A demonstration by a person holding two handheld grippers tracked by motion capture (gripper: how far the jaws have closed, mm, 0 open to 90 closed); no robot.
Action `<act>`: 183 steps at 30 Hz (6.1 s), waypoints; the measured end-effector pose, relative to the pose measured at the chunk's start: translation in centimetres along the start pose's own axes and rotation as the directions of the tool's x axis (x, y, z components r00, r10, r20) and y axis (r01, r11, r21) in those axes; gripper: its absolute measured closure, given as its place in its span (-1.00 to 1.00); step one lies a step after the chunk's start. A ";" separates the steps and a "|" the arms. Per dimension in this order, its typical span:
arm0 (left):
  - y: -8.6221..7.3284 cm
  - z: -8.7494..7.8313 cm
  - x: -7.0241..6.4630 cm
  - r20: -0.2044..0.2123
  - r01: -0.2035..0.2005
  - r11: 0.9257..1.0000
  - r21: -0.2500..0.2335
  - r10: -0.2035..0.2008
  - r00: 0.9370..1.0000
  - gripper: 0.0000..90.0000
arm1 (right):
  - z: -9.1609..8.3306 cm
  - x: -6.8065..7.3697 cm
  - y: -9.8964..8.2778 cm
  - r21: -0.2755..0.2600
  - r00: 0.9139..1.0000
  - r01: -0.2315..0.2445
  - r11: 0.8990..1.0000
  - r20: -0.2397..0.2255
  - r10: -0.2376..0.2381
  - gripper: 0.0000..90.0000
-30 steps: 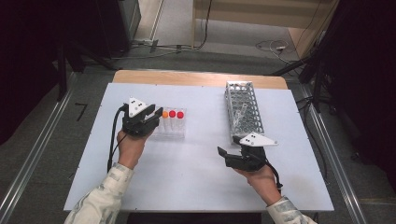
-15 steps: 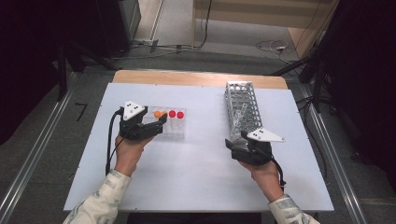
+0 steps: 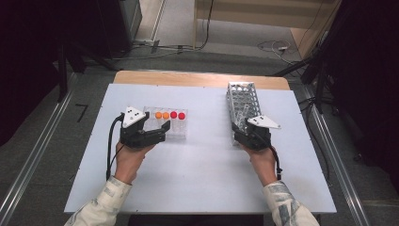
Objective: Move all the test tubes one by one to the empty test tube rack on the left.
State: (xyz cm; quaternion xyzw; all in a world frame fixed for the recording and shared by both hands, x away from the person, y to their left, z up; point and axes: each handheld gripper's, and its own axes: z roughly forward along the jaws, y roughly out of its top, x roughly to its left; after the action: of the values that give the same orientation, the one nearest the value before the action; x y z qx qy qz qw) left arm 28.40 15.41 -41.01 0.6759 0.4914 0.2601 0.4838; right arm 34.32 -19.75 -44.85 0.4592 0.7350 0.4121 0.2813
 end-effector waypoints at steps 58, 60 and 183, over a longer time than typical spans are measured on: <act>-0.1 0.1 -0.8 0.020 -0.007 1.000 0.002 0.007 1.000 -0.60 | -4.2 1.4 3.3 -0.138 0.997 0.041 0.990 -0.057 -0.050 0.62; -0.1 0.1 -0.9 0.021 -0.008 1.000 0.001 0.008 1.000 -0.60 | -4.4 1.9 3.1 -0.135 0.996 0.039 0.990 -0.079 -0.049 0.62; 0.4 2.2 3.8 -0.081 -0.087 0.995 0.053 0.091 0.993 0.67 | -4.5 4.8 -1.4 0.008 0.963 0.106 0.994 -0.252 -0.101 -0.38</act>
State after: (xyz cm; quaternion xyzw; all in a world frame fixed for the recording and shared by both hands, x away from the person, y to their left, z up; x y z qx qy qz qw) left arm 31.81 18.00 -41.98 0.6975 0.4865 0.2972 0.4342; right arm 28.13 -17.33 -43.95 0.3672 0.7920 0.4437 0.2023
